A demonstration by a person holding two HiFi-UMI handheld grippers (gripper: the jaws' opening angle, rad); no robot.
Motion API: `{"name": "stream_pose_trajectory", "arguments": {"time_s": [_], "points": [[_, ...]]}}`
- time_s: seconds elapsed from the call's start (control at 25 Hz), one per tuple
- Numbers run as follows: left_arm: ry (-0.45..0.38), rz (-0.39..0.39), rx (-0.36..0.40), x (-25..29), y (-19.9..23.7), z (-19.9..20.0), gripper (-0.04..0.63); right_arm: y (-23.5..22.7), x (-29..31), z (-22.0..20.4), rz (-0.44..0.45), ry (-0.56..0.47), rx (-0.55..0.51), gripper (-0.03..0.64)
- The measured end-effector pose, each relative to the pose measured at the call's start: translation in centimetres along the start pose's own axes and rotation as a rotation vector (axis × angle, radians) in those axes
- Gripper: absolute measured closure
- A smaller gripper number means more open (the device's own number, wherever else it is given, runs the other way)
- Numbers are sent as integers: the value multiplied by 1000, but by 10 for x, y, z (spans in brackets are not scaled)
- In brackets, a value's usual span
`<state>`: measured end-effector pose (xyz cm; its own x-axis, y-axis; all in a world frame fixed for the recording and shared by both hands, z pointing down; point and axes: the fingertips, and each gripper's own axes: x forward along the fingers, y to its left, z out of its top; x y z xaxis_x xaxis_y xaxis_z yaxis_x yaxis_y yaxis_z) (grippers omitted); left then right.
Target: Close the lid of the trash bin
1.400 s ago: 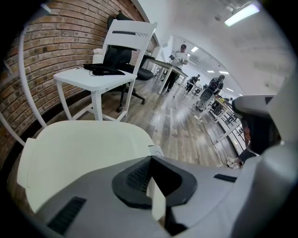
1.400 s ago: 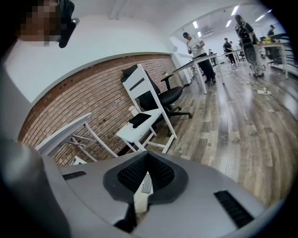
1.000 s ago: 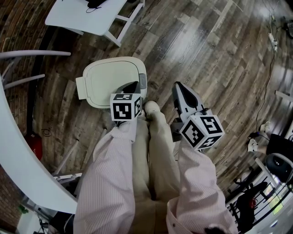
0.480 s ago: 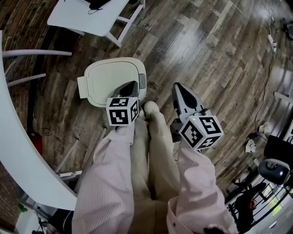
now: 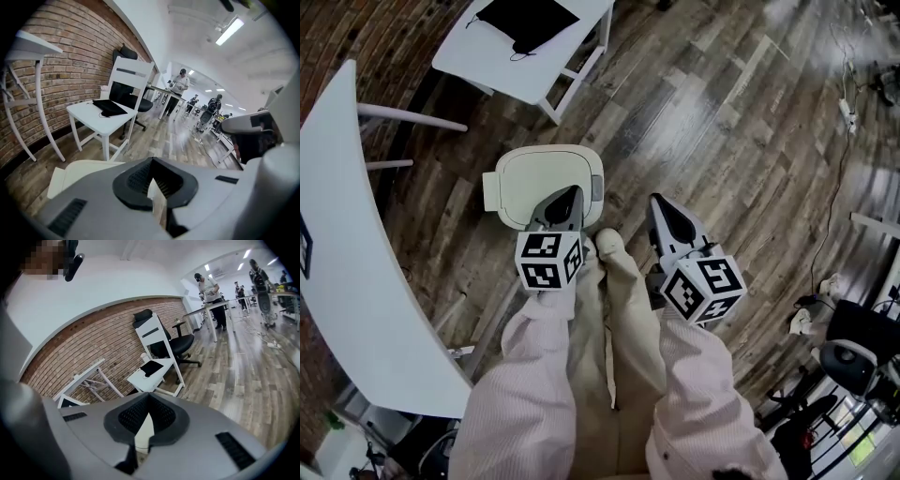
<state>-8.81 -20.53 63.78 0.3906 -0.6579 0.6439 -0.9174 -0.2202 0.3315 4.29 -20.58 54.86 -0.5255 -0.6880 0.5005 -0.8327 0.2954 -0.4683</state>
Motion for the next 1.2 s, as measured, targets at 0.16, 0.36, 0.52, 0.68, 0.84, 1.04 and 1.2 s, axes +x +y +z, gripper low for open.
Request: {"name": "stream_pose_trajectory", "arguments": {"time_s": [0.16,0.36,0.52,0.68,0.84,1.04,1.2], "points": [[-64,1,0,-33,-15,27,603,18,-14,17,26,-2,-20,614],[-144,10,0,-69,-28,60,603,37,-30,35,65,-3,-61,614],[-209,22,18,-101,-40,89,603,50,-43,55,95,-20,-101,614],[-266,30,41,-130,-49,114,603,64,-53,79,138,-46,-154,614],[-317,36,64,-162,-60,138,603,75,-66,103,170,-72,-191,614],[-375,38,100,-199,-72,163,603,90,-83,124,215,-97,-228,614],[-426,49,135,-224,-82,186,603,103,-95,140,251,-107,-272,614]]}}
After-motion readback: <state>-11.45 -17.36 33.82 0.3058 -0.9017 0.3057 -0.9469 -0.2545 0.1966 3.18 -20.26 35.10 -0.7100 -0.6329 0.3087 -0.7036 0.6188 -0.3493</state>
